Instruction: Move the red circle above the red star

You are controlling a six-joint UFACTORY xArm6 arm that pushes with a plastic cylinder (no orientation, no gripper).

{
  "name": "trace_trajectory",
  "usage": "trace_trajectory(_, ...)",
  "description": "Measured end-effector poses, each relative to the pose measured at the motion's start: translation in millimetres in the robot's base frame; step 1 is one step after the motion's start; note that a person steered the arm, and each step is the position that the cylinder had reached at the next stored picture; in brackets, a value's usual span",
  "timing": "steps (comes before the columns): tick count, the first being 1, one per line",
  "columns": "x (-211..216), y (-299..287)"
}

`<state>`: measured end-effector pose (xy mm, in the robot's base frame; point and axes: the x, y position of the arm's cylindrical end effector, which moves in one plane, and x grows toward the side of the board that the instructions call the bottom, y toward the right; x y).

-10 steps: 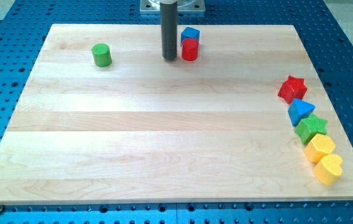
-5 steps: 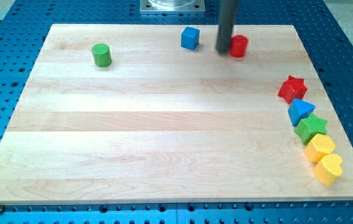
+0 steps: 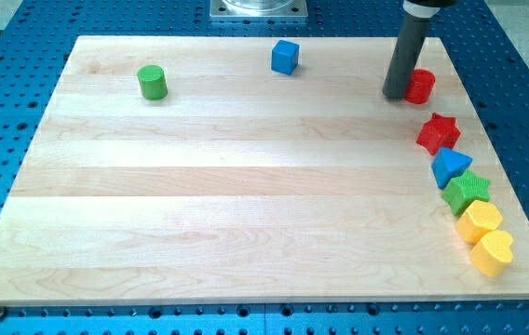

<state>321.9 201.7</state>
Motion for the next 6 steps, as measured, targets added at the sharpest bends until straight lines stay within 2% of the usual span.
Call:
trace_trajectory(3, -65, 58)
trace_trajectory(5, 3, 58)
trace_trajectory(6, 11, 58)
